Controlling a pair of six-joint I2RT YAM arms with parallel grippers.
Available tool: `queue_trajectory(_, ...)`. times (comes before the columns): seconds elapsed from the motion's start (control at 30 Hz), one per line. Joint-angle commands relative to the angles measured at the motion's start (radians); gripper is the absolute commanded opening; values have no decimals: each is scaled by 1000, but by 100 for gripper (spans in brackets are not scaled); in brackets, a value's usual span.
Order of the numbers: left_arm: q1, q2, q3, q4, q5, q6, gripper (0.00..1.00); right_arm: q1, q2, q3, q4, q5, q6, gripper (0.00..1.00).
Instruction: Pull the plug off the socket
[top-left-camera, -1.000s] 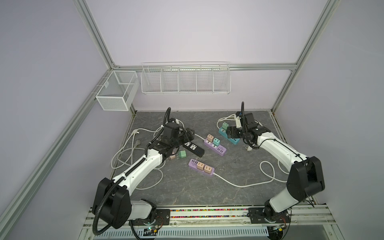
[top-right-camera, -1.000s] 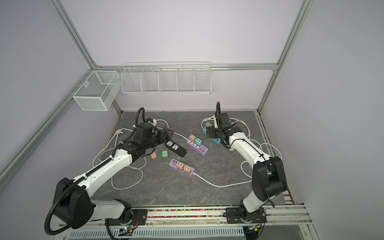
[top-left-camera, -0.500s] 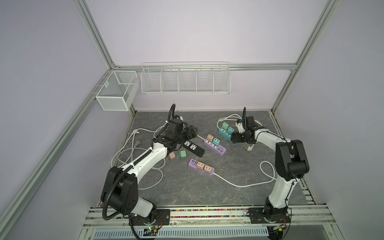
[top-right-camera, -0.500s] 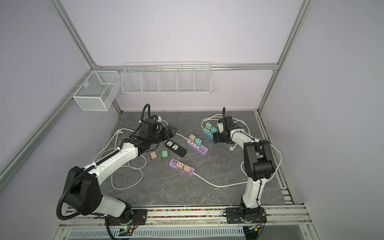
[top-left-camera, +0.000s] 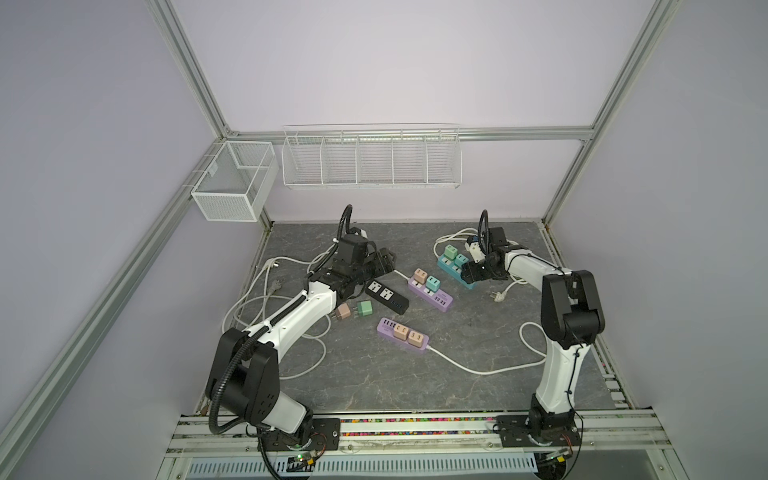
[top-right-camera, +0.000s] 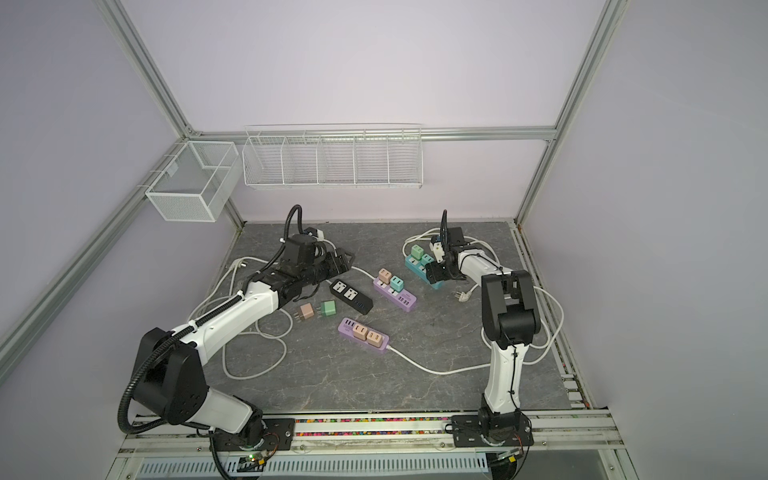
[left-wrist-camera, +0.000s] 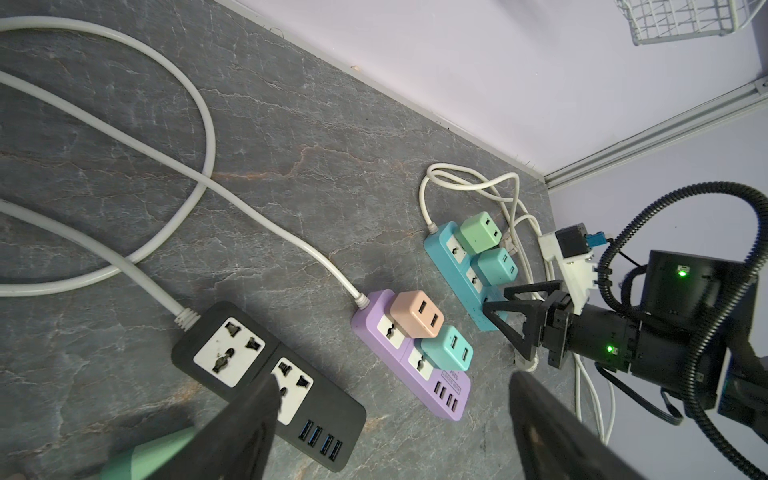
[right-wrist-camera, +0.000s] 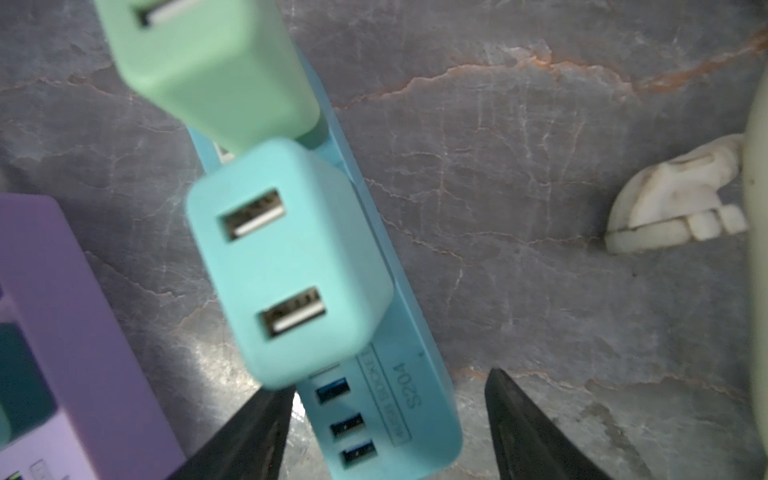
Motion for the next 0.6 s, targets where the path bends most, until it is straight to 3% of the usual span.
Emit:
queue_trajectory(0.0,-4,9,25,-8,-17,18,87,13,36,26,-50,-4,-51,72)
queue_trajectory(0.23,-4,4,23,-18,-26,23,87,15,59,46,-76,-19,-64,71)
queue_trajectory(0.57,-2,-17,2,-17,-46,30,87,55,38,23,-80,18,-42,56)
